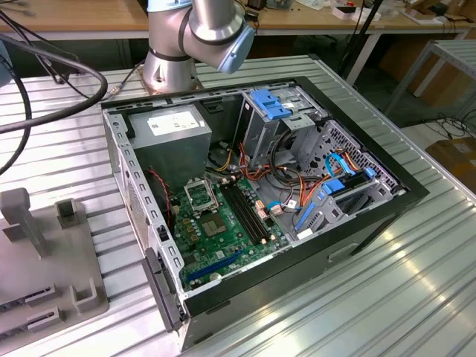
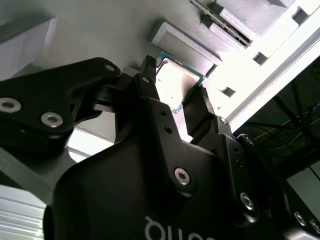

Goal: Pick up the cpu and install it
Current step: 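Pick up the cpu and move it towards the insertion slot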

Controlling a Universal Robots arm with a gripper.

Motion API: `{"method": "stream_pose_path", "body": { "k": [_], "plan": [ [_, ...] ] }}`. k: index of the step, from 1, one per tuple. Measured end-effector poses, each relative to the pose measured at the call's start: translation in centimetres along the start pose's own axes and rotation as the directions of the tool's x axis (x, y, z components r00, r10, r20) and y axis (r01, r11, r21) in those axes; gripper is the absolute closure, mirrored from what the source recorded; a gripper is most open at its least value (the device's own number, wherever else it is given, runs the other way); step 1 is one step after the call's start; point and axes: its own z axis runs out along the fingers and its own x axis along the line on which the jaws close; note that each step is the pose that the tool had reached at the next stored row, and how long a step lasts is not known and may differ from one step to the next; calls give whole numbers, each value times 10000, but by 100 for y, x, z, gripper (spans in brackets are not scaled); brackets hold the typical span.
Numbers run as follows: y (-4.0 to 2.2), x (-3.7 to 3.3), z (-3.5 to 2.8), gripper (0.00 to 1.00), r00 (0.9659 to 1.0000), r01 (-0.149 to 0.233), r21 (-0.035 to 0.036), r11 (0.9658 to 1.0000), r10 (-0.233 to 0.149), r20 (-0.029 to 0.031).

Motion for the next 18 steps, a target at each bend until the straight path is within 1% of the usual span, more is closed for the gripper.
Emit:
{"method": "stream_pose_path", "body": {
  "k": [5, 8, 10, 12, 18],
  "plan": [
    [-2, 3, -134, 53, 10000, 0, 1, 10000, 0, -1],
    [-3, 5, -225, 53, 10000, 0, 0, 10000, 0, -2],
    [-3, 6, -268, 53, 10000, 0, 0, 10000, 0, -3],
    [-3, 6, -285, 53, 10000, 1, -1, 10000, -1, -3],
    [-4, 6, -286, 53, 10000, 0, -3, 10000, 0, -4]
  ]
}}
